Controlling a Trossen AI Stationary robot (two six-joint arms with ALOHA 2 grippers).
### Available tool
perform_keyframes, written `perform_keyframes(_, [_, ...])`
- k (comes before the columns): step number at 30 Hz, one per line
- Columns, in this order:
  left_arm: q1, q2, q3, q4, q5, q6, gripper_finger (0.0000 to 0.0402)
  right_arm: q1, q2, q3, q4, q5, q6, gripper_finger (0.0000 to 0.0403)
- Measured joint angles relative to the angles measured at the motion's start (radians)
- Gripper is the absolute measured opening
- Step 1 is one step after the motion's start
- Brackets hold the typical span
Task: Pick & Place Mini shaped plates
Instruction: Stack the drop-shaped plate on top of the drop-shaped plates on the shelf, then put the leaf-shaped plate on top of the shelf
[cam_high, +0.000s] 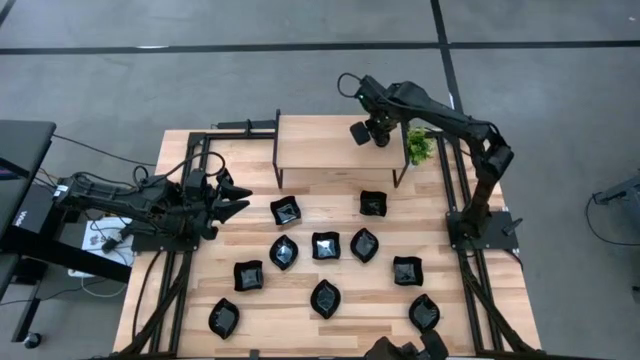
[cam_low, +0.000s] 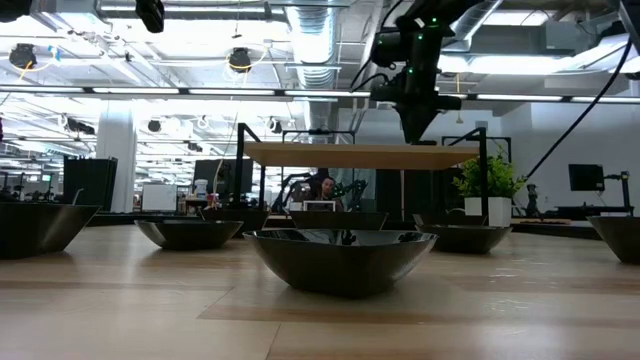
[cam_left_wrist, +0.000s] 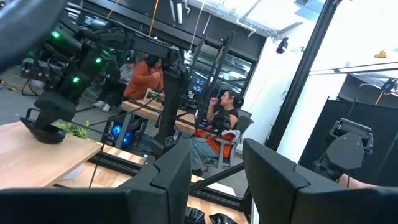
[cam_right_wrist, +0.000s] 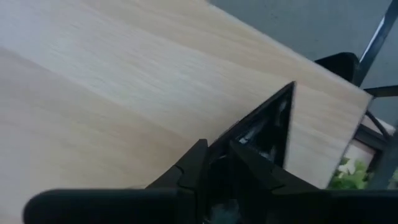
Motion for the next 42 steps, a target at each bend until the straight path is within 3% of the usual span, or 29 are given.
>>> perform_keyframes(8, [0.000,0.000,0.000,0.000,0.000,0.000,0.0145,0.006,-0.006,0.000,0.027,0.001,0.001,0.0061])
perform_keyframes(14, [0.000,0.000,0.000,0.000,0.000,0.000,0.0145,0.026,-0.140,0.001,0.045,0.004,0.019,0.0061])
perform_keyframes(19, [0.000,0.000,0.000,0.000,0.000,0.000,0.0145,0.111,-0.286,0.001,-0.100,-0.011,0.091,0.0061])
perform_keyframes(26, [0.000,0.000,0.000,0.000,0.000,0.000,0.0145,0.442,-0.407,0.001,-0.386,-0.052,0.411,0.0061])
perform_keyframes(35, [0.000,0.000,0.000,0.000,0.000,0.000,0.0145,0.921,-0.443,-0.112,-0.382,-0.026,0.846,0.0061])
perform_keyframes(42, [0.000,0.000,0.000,-0.003,0.000,0.000,0.0145,1.166,-0.405,-0.231,-0.365,-0.023,1.130,0.0061])
